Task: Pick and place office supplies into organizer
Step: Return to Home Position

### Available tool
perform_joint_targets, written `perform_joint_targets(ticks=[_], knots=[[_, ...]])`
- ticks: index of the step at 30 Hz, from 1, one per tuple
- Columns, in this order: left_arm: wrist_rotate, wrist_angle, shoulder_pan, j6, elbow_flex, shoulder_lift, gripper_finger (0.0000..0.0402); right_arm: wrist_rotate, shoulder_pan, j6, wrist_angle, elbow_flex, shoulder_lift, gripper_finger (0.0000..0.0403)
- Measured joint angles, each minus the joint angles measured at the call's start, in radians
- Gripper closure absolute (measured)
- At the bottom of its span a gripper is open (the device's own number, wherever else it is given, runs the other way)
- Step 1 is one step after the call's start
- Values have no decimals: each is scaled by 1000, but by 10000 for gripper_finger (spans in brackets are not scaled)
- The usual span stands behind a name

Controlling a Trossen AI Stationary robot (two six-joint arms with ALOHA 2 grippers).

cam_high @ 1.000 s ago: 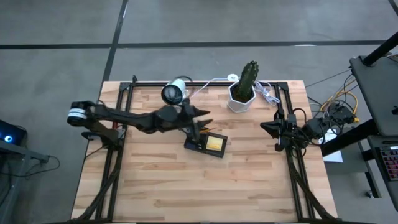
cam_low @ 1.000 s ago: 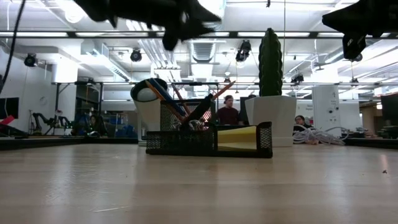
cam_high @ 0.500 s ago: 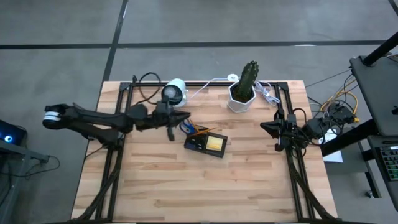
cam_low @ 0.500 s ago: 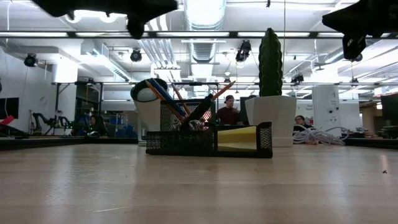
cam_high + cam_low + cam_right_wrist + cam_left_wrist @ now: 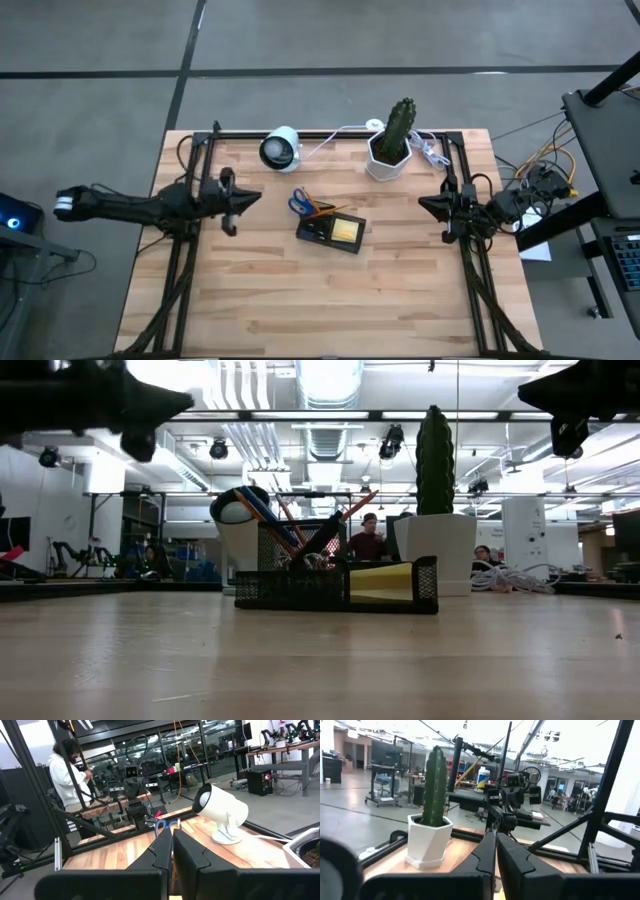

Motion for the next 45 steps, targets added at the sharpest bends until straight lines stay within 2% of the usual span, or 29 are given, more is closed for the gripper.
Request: perform_joint_targets(ticks=[5,10,14,20,25,28,35,39,42,45], knots=[[2,-98,-8,0,-96,-137,401,0,0,-18,-4,0,0,394],[2,-114,-8,-1,-159,-258,401,0,0,-30,-4,0,0,394],[3,-264,-8,-2,-162,-328,402,-9,0,-29,18,0,0,394],[6,-276,-7,7,-163,-404,402,-96,0,-53,55,0,0,394],[2,-294,-7,1,-163,-439,402,-110,0,-24,-62,-4,-6,394],[-1,-322,-7,0,-163,-444,402,-209,0,-31,-111,-7,-26,394],[-2,-326,-7,0,-164,-409,402,-240,-9,-203,3,-48,-93,395],[-2,-325,-7,0,-164,-397,402,-267,-54,-180,65,-106,-93,395],[-3,-324,-7,0,-165,-399,402,-315,-112,-161,221,-192,-89,395],[-8,-324,-7,0,-165,-403,402,-378,-180,-145,187,-189,-81,395]])
